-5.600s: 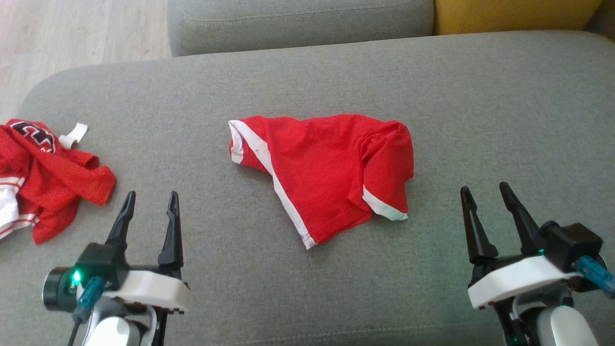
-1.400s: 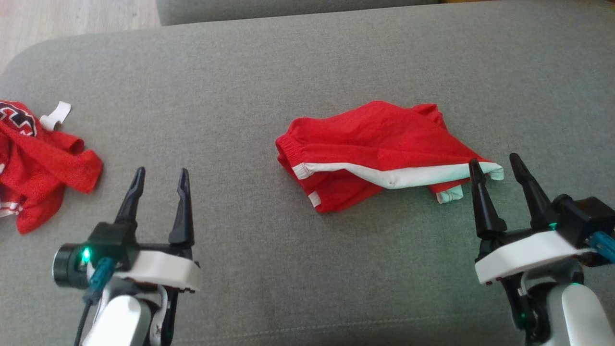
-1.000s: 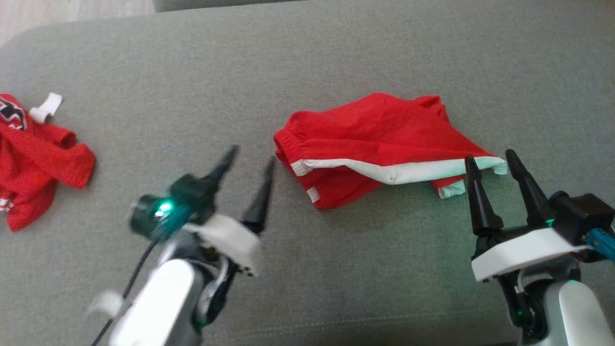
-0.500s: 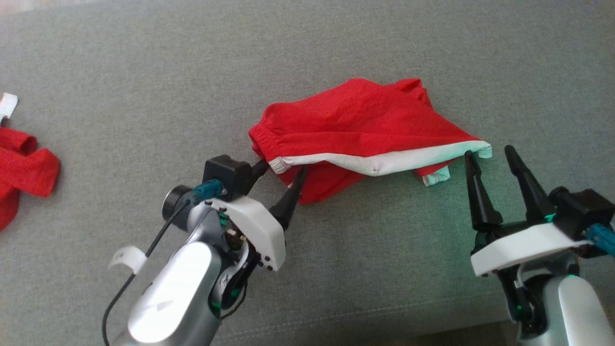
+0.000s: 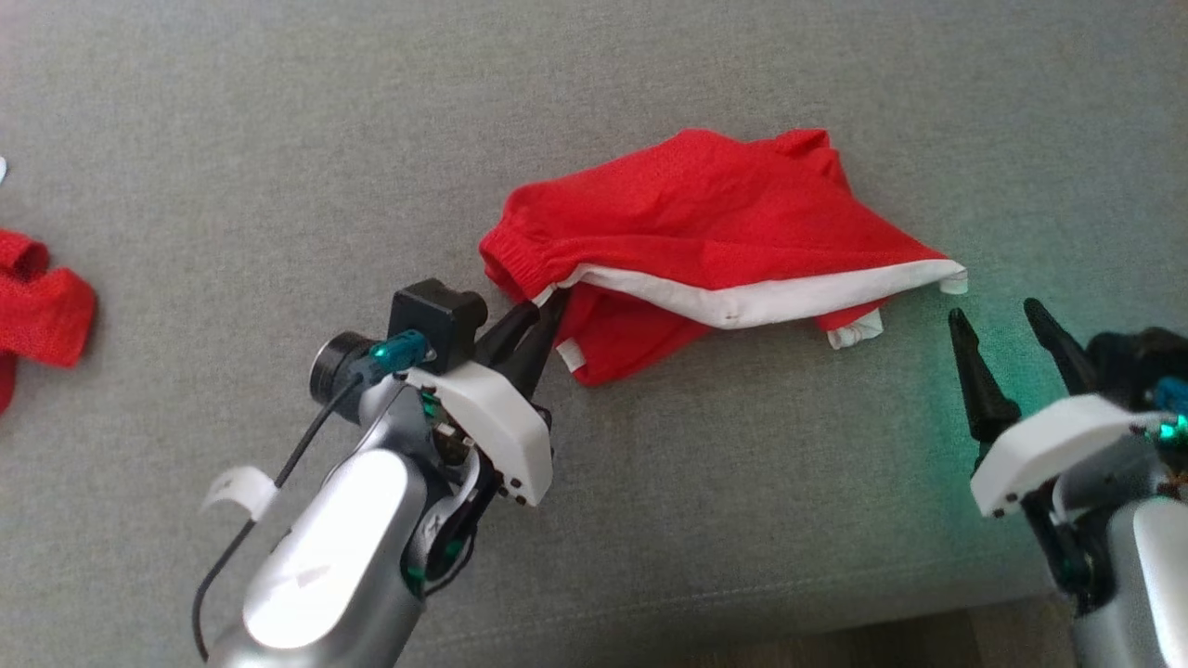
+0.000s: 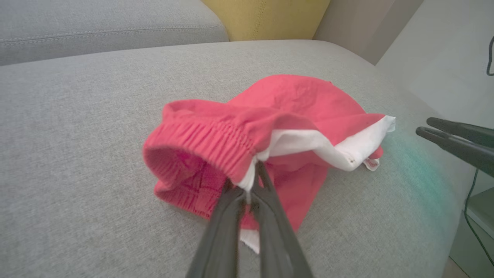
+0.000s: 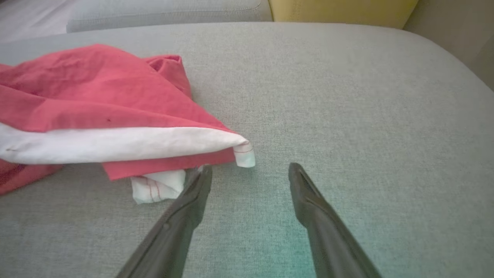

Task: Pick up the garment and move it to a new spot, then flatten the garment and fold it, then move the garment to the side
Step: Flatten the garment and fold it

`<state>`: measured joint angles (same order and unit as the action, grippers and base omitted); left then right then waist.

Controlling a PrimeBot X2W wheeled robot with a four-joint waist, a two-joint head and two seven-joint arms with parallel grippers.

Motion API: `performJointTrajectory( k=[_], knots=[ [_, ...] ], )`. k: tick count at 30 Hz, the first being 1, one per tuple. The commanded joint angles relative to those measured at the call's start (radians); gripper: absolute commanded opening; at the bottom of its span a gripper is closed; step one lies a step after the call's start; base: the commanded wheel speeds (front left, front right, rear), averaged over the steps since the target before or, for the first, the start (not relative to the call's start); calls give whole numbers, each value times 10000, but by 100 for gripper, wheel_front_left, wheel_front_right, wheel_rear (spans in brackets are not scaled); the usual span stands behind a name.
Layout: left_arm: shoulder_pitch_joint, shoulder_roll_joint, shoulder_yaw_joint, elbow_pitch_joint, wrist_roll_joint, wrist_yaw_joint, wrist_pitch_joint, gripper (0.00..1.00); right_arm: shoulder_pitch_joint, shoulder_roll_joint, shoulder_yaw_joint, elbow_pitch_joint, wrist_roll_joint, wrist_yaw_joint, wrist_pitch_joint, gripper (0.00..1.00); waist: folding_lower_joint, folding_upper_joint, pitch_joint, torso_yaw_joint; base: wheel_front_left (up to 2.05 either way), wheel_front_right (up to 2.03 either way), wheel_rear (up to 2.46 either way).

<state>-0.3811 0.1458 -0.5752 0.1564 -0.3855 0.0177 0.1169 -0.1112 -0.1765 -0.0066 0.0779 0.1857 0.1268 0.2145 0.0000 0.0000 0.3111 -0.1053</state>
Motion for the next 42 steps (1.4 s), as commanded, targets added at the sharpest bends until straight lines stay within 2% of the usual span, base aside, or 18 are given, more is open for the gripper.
performJointTrajectory(
  k=[1,10,11,12,13,14,22,28,36,42],
  knots=[
    [-447,124,232,-399,104,38,-113,0,-409,-316,252,-163,63,39,102,100,0,0,113,46,0,0,0],
    [-719,181,181,-478,192,68,-220,0,-1629,-1034,1038,1009,350,39,337,100,0,0,606,199,0,0,0],
    [-735,196,184,-481,213,83,-254,0,-1722,-1074,1140,1112,433,39,330,95,0,0,628,207,0,0,0],
    [-744,204,193,-483,231,109,-299,0,-1806,-1125,1246,1193,524,39,306,56,0,0,645,217,0,0,0],
    [-746,207,202,-482,236,129,-341,0,-1895,-1178,1320,1235,598,39,217,26,0,0,651,225,0,0,0],
    [-744,214,212,-490,237,141,-393,0,-1956,-1213,1355,1277,675,39,148,0,0,0,637,228,0,0,0],
    [-651,501,319,-983,420,246,-890,0,-1918,-1310,1131,566,804,39,-621,0,0,0,113,208,0,0,0],
    [-789,1059,764,-2326,800,584,-1220,0,-1918,-1274,680,-1306,651,39,-869,0,0,0,-516,174,0,0,0],
    [-1424,1725,1557,-4566,1244,1039,-1018,0,-2393,-1318,86,-4194,344,39,-161,0,0,0,-1327,241,0,0,0],
    [-1775,1928,1962,-5424,1247,1225,-702,0,-2812,-1171,-289,-5327,483,39,430,0,0,0,-1713,309,0,0,0]
  ],
)
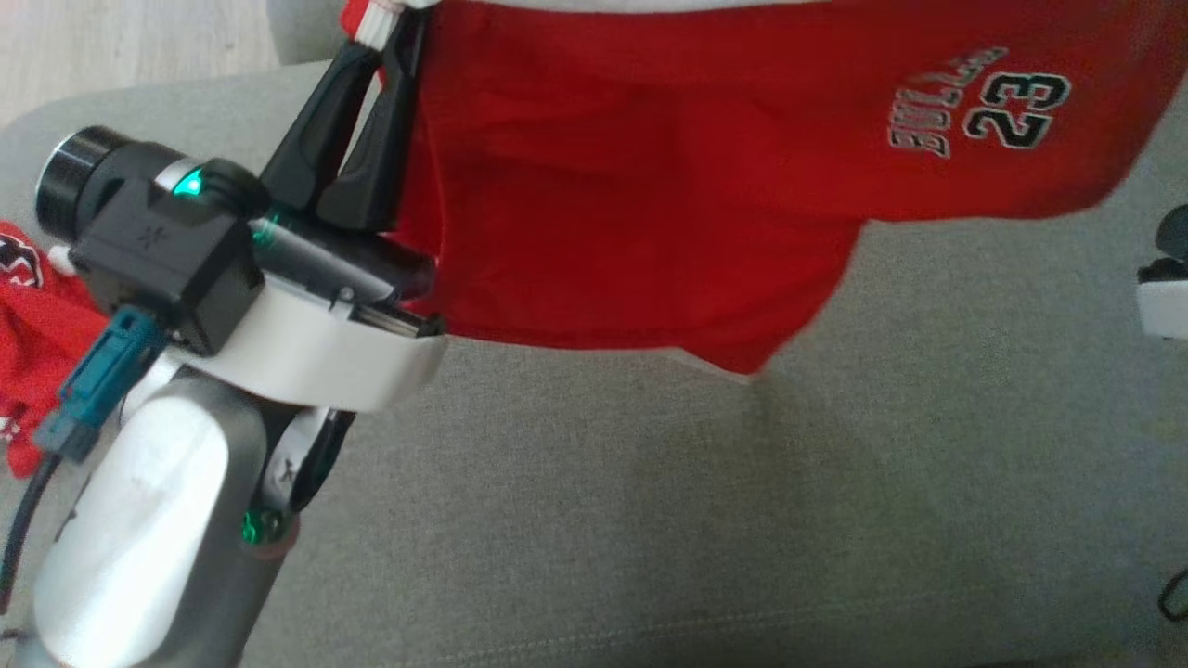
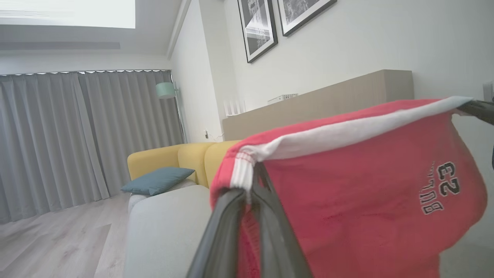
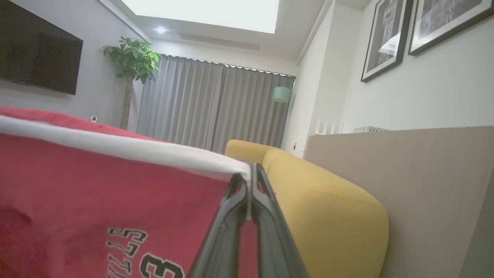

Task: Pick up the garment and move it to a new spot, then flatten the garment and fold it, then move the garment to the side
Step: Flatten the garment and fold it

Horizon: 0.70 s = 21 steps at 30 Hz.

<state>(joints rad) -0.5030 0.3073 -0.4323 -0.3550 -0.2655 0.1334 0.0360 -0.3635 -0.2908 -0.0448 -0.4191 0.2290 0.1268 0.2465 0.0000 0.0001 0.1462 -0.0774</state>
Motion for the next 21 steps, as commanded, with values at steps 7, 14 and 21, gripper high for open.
performJointTrajectory(
  k=[7,14,21],
  knots=[
    [-1092,221,600,194,-356,-126,298,0,-821,166,260,-37,511,39,515,0,0,-1,-27,52,0,0,0],
    [-2856,-531,709,3047,-1304,-851,-246,0,-2981,-2,995,2506,1310,39,377,0,0,-1,632,26,0,0,0],
    [-5808,-1249,1302,7360,-1540,-1370,-2278,0,-6814,784,1826,6250,1888,39,-698,0,0,-1,1258,-273,0,0,0]
  ],
)
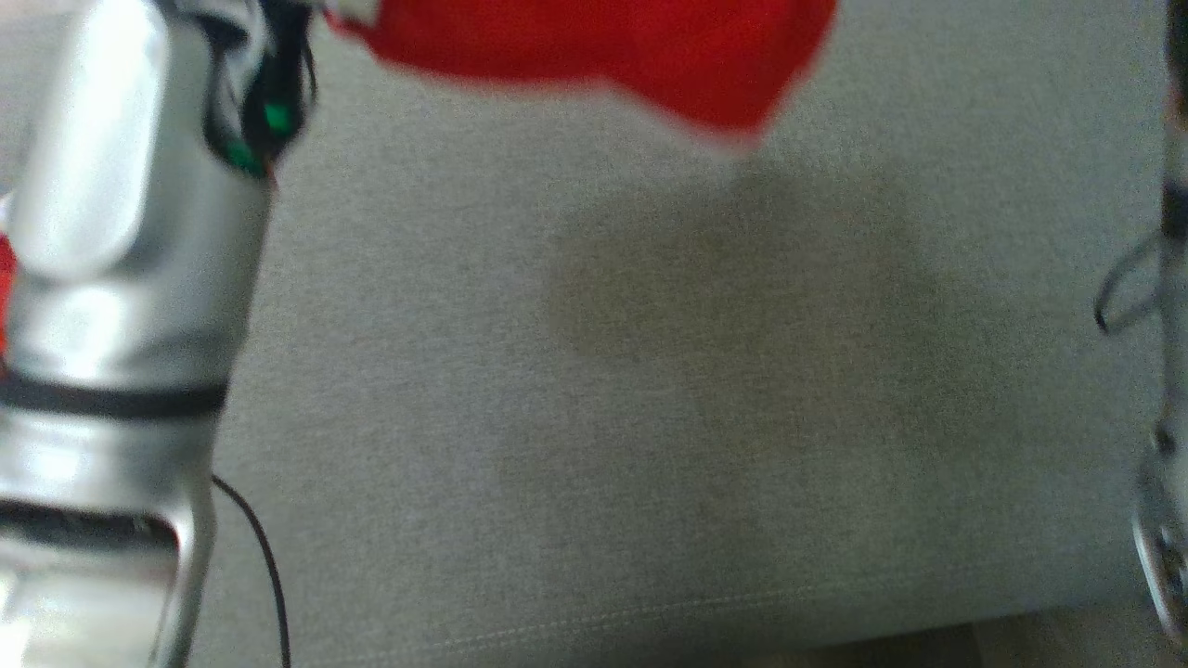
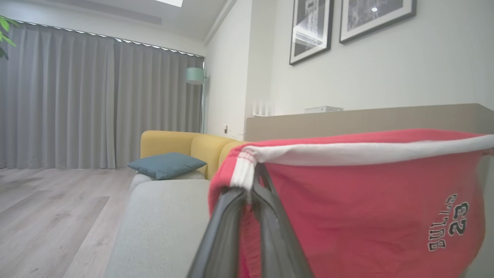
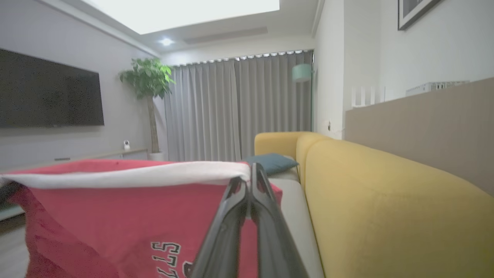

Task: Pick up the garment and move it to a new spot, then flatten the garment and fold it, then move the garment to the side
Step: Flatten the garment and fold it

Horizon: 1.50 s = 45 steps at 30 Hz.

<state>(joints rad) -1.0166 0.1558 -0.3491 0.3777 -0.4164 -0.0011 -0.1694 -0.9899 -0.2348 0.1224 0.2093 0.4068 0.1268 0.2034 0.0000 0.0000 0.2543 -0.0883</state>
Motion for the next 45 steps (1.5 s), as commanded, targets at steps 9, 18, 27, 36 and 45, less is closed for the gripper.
performJointTrajectory(
  k=[9,18,27,36,45],
  knots=[
    [-1937,-245,922,3870,121,-314,-913,0,-2350,1362,1744,4107,656,39,-2394,0,0,0,666,-479,0,0,0],
    [-865,-853,1169,7252,-238,-569,-921,0,-1602,1803,3314,7500,1916,39,-3483,0,0,0,1373,-346,0,0,0],
    [-95,-1030,1013,7428,-230,-865,-922,0,-588,1553,4309,8083,2853,39,-4225,0,0,0,1288,-92,0,0,0],
    [3557,-1042,1191,4285,599,-967,-923,0,2274,206,4787,6021,3234,39,-4624,0,0,0,198,-161,0,0,0],
    [7304,-802,967,1192,1184,-953,-923,0,6269,-730,3087,3076,2374,39,-4237,0,0,0,-698,-71,0,0,0]
  ],
)
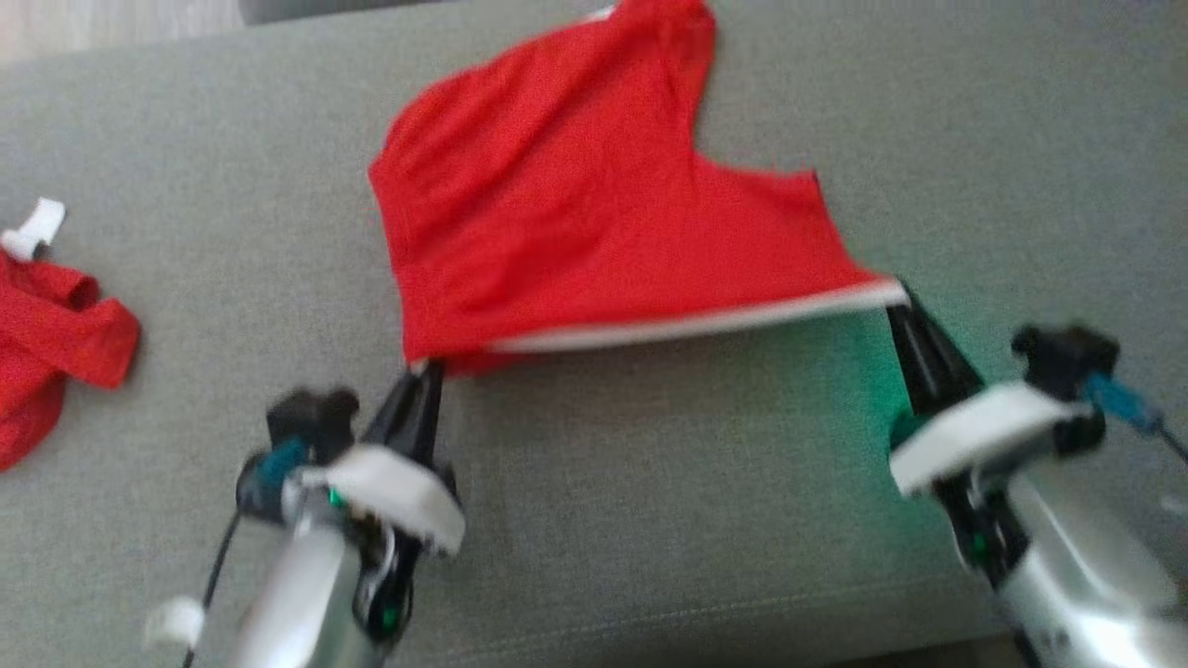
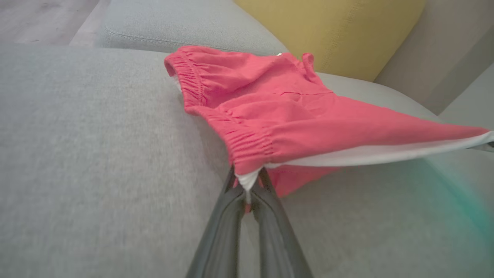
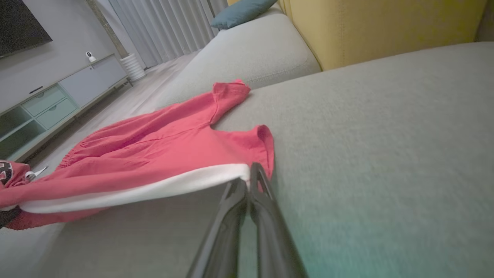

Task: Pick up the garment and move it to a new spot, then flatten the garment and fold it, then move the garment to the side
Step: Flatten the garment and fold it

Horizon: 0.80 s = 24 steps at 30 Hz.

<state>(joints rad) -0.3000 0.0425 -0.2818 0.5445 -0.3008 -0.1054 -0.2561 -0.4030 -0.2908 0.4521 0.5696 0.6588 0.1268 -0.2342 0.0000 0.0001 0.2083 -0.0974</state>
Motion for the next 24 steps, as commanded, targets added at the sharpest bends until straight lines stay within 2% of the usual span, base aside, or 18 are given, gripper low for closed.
performJointTrajectory(
  k=[1,3,6,10,15,19,24],
  knots=[
    [503,371,264,-766,19,125,-27,0,884,-200,-520,-937,-323,39,370,0,0,-1,-335,23,0,0,0],
    [852,407,239,-1098,0,168,57,0,1375,-202,-848,-1403,-517,39,622,0,0,-1,-427,27,0,0,0],
    [1865,529,195,-2261,-93,366,568,0,2843,-42,-1911,-2990,-1166,39,1659,0,0,-1,-632,5,0,0,0],
    [3014,671,74,-4036,-191,669,1513,0,4556,541,-3170,-5347,-2064,39,3247,0,0,-1,-776,26,0,0,0],
    [3946,932,-49,-5893,-212,958,2501,0,5876,1226,-4080,-7746,-2867,39,4923,0,0,-1,-821,57,0,0,0],
    [4116,1011,-114,-6504,-297,1013,2938,0,5954,1412,-4376,-8553,-3144,39,5608,0,0,-1,-753,80,0,0,0],
    [3677,1032,-156,-6533,-580,782,3252,0,5057,1160,-4366,-8368,-3186,39,5924,0,0,-1,-359,208,0,0,0]
  ],
)
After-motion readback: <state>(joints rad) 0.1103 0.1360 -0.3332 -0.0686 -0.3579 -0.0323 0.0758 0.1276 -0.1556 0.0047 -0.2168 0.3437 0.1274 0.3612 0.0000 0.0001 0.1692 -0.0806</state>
